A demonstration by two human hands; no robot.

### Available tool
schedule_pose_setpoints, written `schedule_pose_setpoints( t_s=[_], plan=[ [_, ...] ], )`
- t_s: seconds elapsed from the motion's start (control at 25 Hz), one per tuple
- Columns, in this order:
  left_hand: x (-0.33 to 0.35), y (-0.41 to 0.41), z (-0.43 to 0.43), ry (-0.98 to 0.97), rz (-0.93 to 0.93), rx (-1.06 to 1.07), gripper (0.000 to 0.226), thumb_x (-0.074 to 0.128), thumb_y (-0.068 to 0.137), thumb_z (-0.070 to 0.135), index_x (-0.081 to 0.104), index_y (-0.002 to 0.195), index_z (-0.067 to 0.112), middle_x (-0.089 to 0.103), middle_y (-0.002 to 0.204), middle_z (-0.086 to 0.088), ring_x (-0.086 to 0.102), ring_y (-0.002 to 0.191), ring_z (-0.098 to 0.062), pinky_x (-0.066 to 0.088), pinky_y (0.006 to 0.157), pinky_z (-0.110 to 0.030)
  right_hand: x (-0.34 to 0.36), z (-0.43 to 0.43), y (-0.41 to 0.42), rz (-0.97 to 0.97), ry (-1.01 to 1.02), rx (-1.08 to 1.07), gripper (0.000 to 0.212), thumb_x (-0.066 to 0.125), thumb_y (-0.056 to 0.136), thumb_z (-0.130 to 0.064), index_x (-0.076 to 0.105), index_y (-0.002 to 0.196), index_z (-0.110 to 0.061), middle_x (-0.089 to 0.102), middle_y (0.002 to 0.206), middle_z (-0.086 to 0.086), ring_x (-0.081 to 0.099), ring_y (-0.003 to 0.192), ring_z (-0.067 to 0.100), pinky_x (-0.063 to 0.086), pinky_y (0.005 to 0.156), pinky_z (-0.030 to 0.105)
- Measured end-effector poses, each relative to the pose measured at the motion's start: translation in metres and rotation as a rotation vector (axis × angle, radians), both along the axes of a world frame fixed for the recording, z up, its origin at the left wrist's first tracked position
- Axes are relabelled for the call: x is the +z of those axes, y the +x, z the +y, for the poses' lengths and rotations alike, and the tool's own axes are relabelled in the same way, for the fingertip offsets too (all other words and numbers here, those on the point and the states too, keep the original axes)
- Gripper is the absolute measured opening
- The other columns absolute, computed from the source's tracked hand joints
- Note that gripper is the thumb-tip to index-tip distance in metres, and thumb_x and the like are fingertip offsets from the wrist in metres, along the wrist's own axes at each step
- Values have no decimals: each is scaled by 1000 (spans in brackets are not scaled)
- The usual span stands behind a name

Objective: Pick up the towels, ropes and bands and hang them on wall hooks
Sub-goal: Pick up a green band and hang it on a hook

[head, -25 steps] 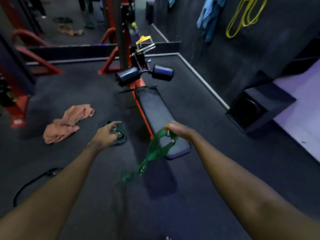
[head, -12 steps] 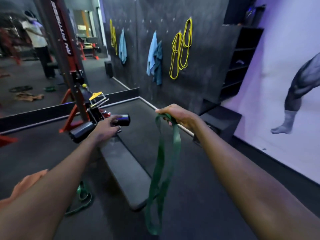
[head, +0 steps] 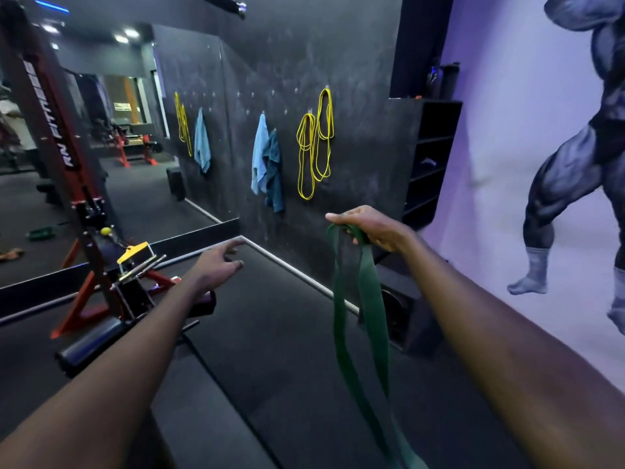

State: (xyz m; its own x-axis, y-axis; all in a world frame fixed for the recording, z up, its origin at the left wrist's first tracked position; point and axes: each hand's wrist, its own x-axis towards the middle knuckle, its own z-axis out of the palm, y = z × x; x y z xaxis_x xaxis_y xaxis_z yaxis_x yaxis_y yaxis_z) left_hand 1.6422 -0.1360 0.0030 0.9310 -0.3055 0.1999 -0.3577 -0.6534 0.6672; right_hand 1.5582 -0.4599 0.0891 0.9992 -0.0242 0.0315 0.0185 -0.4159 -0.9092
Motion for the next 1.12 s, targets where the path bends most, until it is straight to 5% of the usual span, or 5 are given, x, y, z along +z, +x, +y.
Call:
schedule_pose_setpoints(
  t_s=[0.28,0.48,0.8,1.04,1.12],
  plan=[
    [25,126,-75,-19,-38,-65,51,65,84,17,57,130,37,65,117,-1,64,101,-14,46,92,-28,8,-85,109,-50,-32,-185,34,72,86,-41,62,64,-17,51,47,-9,48,42,9,40,47,21],
    [36,232,-118,-4,-51,-11,48,67,84,19,56,122,47,66,117,1,62,104,-11,41,92,-22,15,-144,218,-59,-52,-158,35,70,88,-40,73,87,-5,48,43,-11,45,45,11,40,47,22],
    [40,391,-170,1,-65,73,49,66,85,18,58,130,36,66,115,3,64,103,-13,43,91,-23,43,-179,423,-144,-6,-65,38,71,88,-40,61,58,-19,53,48,-3,46,43,13,39,48,23],
    [49,552,-167,-16,-80,133,48,66,87,16,57,132,31,66,113,-4,63,98,-14,43,92,-23,54,-178,588,-169,10,-29,37,70,89,-39,72,92,-3,57,60,6,49,40,12,38,44,20],
    [51,606,-167,-16,-82,139,48,67,87,19,57,132,34,66,115,-4,65,102,-16,44,97,-27,60,-173,639,-161,-14,-23,39,69,89,-40,72,88,-1,56,53,3,48,38,11,35,42,20]
  ],
)
